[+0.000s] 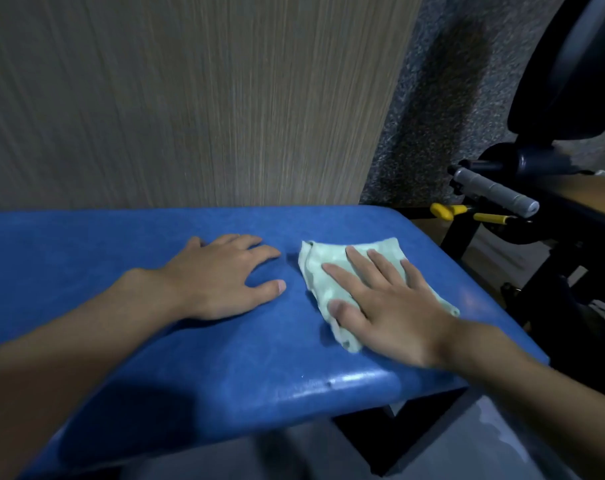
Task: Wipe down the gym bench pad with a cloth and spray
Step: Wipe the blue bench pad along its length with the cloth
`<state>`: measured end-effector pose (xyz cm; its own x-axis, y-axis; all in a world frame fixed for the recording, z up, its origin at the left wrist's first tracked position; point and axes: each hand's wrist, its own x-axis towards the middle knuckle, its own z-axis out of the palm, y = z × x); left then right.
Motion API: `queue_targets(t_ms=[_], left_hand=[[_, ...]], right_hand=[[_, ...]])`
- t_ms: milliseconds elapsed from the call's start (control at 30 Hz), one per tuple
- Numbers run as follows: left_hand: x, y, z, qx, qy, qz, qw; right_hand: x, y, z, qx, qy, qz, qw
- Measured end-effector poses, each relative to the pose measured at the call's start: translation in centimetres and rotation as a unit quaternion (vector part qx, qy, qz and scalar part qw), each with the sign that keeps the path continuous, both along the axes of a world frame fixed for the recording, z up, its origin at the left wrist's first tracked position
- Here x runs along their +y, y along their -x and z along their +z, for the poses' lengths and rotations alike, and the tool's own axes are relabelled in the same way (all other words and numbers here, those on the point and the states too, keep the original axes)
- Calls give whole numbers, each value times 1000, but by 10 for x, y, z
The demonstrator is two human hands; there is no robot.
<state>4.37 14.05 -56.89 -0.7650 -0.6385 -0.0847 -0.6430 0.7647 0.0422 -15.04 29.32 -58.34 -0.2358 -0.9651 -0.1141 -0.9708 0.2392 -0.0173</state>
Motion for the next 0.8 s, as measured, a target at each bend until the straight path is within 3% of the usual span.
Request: queue_targets(t_ms=[133, 267, 667, 800], left_hand=[[2, -6, 1, 2, 9, 9, 1000], [0, -13, 3, -24, -5, 27, 999], [-3, -12, -7, -24, 11, 20, 999], [-2, -14, -8, -13, 2, 29, 999]], right_hand=[[46, -15, 1, 23, -3, 23, 999], [31, -13, 3, 13, -13, 16, 1000], [-154, 33, 3, -27, -2, -45, 999], [-173, 34, 6, -33, 0, -53, 998]])
